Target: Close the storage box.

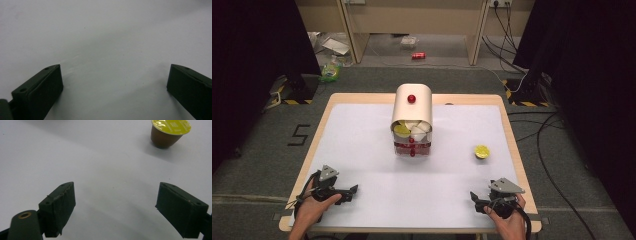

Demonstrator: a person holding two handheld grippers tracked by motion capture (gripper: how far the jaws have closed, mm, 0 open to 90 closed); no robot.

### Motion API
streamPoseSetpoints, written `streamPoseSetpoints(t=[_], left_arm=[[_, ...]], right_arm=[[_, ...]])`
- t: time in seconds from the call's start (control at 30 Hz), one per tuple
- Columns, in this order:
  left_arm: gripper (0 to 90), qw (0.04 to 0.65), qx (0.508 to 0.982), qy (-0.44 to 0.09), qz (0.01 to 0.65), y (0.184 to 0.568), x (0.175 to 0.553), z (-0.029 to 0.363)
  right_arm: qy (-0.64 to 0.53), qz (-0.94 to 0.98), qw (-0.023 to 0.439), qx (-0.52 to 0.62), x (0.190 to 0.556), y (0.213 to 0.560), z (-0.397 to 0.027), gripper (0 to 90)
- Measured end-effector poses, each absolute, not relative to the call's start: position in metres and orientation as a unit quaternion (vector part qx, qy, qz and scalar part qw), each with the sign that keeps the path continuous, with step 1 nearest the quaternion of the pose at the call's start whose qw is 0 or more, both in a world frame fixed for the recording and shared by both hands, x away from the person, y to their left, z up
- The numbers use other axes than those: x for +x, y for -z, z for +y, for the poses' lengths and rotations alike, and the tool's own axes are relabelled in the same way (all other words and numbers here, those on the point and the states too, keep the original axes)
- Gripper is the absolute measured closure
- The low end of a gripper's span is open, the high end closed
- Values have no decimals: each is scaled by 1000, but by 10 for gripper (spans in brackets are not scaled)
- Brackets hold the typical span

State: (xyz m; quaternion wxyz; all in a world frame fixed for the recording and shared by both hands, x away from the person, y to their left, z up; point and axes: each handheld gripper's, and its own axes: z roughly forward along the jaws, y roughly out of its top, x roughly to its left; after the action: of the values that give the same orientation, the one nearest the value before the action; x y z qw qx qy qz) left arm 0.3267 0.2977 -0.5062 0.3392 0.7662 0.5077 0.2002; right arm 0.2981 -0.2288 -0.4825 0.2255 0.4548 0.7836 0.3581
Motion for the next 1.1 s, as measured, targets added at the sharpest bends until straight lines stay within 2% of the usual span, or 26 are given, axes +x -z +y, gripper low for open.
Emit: streamPoseSetpoints(t=[1.1], left_arm=[[0, 339, 766, -200, 508, 506, 327, 298]], right_arm=[[-341, 790, 225, 457, 270, 487, -243, 156]])
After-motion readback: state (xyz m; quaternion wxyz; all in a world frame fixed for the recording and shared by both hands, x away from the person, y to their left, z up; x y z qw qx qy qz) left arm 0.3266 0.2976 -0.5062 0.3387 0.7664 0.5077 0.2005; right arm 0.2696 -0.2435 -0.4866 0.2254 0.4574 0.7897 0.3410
